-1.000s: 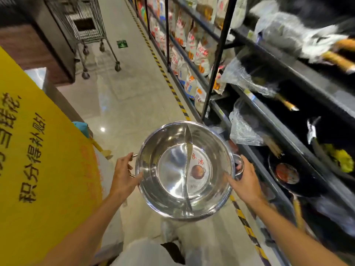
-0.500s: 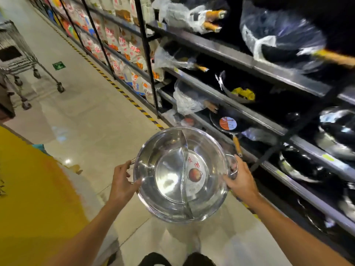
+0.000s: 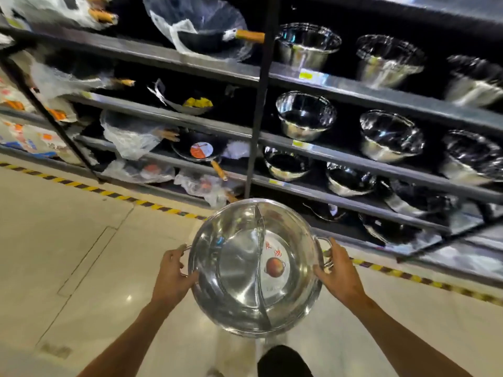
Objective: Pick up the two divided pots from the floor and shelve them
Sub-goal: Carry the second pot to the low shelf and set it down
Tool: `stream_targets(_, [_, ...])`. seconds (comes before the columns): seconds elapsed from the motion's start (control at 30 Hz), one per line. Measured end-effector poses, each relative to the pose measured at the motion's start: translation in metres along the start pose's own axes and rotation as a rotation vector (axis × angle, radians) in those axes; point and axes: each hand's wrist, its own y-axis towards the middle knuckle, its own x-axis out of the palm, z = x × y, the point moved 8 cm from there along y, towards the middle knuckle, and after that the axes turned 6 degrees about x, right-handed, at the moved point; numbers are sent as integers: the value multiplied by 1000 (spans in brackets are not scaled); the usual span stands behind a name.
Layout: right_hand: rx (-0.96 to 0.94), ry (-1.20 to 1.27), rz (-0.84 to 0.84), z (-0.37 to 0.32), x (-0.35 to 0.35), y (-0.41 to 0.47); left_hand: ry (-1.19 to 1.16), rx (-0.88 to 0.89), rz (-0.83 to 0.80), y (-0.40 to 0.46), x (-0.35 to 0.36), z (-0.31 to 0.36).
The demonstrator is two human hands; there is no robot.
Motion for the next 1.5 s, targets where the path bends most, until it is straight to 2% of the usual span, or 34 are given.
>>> stream_targets(0.2, [91, 84, 73, 82, -52, 1, -9, 78, -69, 28, 74, 74])
stream_targets(0.33, [104, 114, 62, 122, -76, 34, 25, 62, -72, 51, 117, 114])
stream_targets(0.47, [92, 104, 8, 151, -85, 81, 23, 48, -45, 71, 150, 137])
stream_targets(0.6, [94, 68, -87, 166, -67, 127, 21, 3, -15, 94, 173, 130])
stream_targets(0.8, [101, 37, -140, 193, 19, 227, 43, -86, 22, 180, 244, 45])
stream_targets(1.0, [115, 83, -199, 264, 174, 349, 53, -219, 77, 254, 371, -91])
stream_targets(1.13, [87, 159, -167, 337, 275, 430, 110, -177, 161, 302, 459, -184])
stream_targets(1.27, [-36, 147, -111, 394, 341, 504, 67, -77, 215, 348, 535, -252])
stream_targets(1.5, [-203, 127, -29, 427, 395, 603, 48, 50, 265, 403, 595, -298])
